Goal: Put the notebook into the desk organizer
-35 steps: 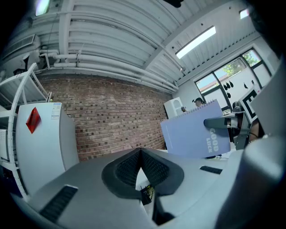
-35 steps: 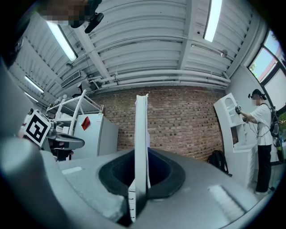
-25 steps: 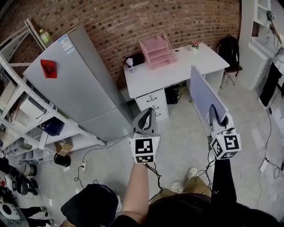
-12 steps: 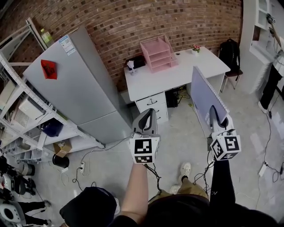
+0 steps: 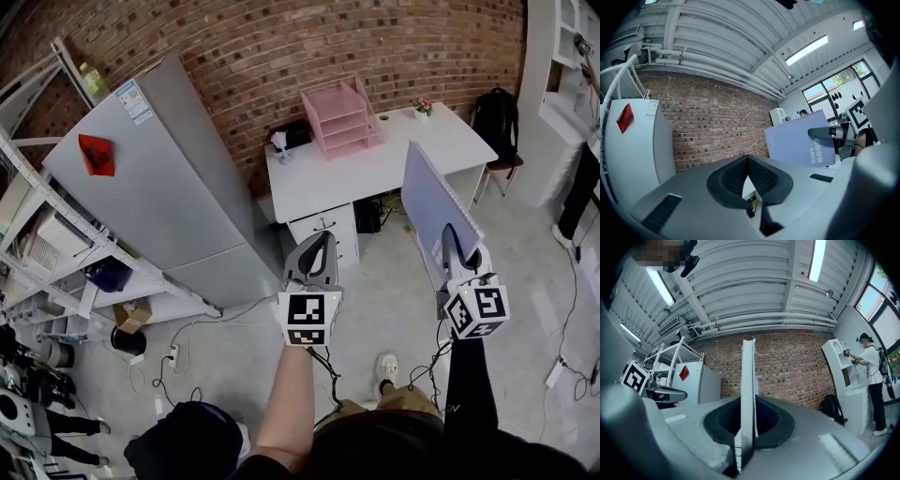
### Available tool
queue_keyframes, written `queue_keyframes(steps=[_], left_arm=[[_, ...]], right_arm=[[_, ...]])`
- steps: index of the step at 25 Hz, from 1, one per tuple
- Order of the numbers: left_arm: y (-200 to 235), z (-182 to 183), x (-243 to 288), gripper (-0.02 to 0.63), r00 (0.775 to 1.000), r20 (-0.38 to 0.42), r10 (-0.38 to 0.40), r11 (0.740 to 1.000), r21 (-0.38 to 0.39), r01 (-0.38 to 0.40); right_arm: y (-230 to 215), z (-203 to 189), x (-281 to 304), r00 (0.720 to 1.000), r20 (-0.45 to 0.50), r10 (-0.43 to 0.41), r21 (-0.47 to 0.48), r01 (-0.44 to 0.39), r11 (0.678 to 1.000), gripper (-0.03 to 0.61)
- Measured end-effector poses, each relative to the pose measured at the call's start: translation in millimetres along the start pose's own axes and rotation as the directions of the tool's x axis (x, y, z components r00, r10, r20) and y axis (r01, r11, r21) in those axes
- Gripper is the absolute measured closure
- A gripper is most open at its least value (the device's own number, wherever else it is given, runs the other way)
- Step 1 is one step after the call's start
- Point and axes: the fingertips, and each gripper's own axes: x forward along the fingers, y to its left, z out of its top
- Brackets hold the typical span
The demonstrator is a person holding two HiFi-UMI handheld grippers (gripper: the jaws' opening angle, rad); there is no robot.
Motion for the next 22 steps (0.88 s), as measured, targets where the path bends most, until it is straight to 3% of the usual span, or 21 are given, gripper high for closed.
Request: queue_keyframes(steps=[22], left_arm=[[19.1, 1.8, 159.2, 0.606, 0.997, -0.001, 0.072, 0.997, -0.002, -0.072]], right_arm=[[-77.2, -22.8, 148.1, 0.992, -0.013, 0.122, -0.004, -0.122, 0.992, 0.549]])
